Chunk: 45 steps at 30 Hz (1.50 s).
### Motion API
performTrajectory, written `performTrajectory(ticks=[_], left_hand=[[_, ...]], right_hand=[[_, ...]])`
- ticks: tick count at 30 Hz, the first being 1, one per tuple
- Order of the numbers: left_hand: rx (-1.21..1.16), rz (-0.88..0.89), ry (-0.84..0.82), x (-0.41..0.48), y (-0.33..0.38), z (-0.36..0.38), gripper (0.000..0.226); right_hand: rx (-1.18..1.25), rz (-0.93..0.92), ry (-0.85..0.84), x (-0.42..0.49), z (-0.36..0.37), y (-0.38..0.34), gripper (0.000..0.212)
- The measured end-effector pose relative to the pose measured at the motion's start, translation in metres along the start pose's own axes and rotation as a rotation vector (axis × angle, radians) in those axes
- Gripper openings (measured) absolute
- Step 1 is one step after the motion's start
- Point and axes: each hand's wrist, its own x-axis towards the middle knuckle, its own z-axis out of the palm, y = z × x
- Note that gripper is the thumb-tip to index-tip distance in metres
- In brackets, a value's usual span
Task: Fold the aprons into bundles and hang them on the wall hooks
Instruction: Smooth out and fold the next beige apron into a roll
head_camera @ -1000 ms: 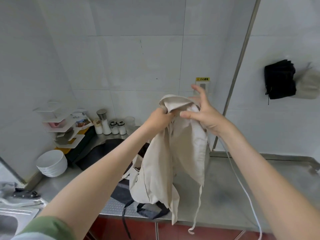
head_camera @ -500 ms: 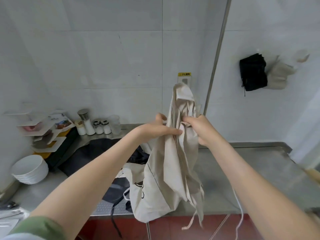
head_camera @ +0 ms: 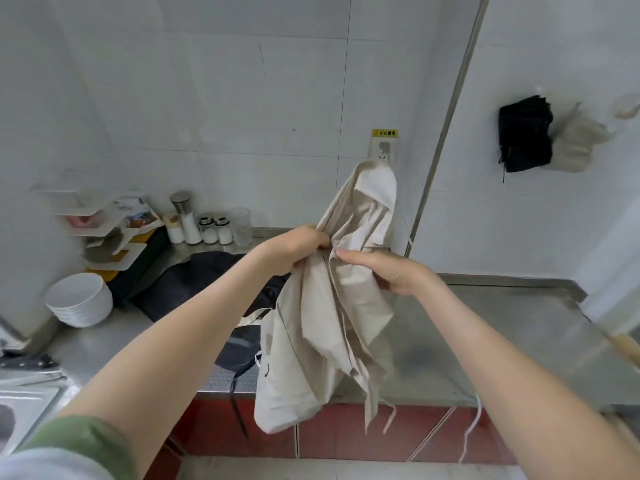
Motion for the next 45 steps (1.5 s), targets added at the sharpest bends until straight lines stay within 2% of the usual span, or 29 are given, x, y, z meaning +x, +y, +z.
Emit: performTrajectory(ticks=[6, 9, 11, 12, 14, 16, 20, 23, 26, 28, 31, 33, 36, 39, 42, 45], left_hand=[[0.023, 0.006, -0.063, -0.013, -0.01, -0.01, 0.024], [0.099, 0.056, -0.103, -0.012, -0.019, -0.014, 0.031], [0.194, 0.083, -0.038, -0.008, -0.022, -0.008, 0.057], [0.279, 0.096, 0.041, -0.008, -0.022, -0.003, 0.07], [0.515, 0.18, 0.26, -0.01, -0.024, 0.015, 0.08], [0.648, 0.281, 0.341, -0.015, -0.025, 0.036, 0.076], [0.735, 0.316, 0.117, -0.021, -0.023, 0.072, 0.037], [0.669, 0.344, 0.034, -0.023, -0.02, 0.09, 0.033], [0.495, 0.296, -0.046, -0.023, -0.019, 0.103, 0.046], [0.393, 0.285, -0.164, -0.025, -0.018, 0.113, 0.036], [0.511, 0.324, -0.329, -0.028, -0.021, 0.118, 0.028], [0.599, 0.335, -0.387, -0.03, -0.027, 0.117, 0.032], [0.684, 0.38, -0.325, -0.031, -0.038, 0.11, 0.04], [0.738, 0.401, -0.155, -0.029, -0.05, 0.1, 0.011], [0.673, 0.323, -0.087, -0.027, -0.057, 0.081, 0.032], [0.558, 0.204, -0.095, -0.027, -0.059, 0.051, 0.016]], right_hand=[[-0.026, -0.009, 0.09, -0.016, 0.024, -0.008, 0.019], [0.041, -0.014, 0.164, -0.026, 0.03, 0.003, 0.019], [0.09, 0.001, 0.224, -0.033, 0.028, 0.013, 0.026], [0.124, 0.013, 0.257, -0.037, 0.027, 0.019, 0.028], [0.197, 0.043, 0.318, -0.049, 0.027, 0.033, 0.03], [0.253, 0.08, 0.368, -0.06, 0.026, 0.047, 0.031], [0.376, 0.097, 0.448, -0.086, 0.02, 0.068, 0.025], [0.394, 0.101, 0.499, -0.107, 0.01, 0.076, 0.028], [0.417, 0.073, 0.553, -0.122, 0.0, 0.082, 0.02], [0.431, 0.032, 0.576, -0.129, -0.005, 0.088, 0.013], [0.406, -0.012, 0.555, -0.134, -0.005, 0.094, 0.023], [0.404, 0.003, 0.513, -0.131, -0.007, 0.097, 0.031], [0.445, 0.001, 0.474, -0.125, -0.009, 0.097, 0.033], [0.523, -0.004, 0.431, -0.114, -0.011, 0.091, 0.025], [0.497, 0.004, 0.368, -0.101, -0.011, 0.084, 0.029], [0.462, 0.013, 0.305, -0.089, -0.018, 0.086, 0.029]])
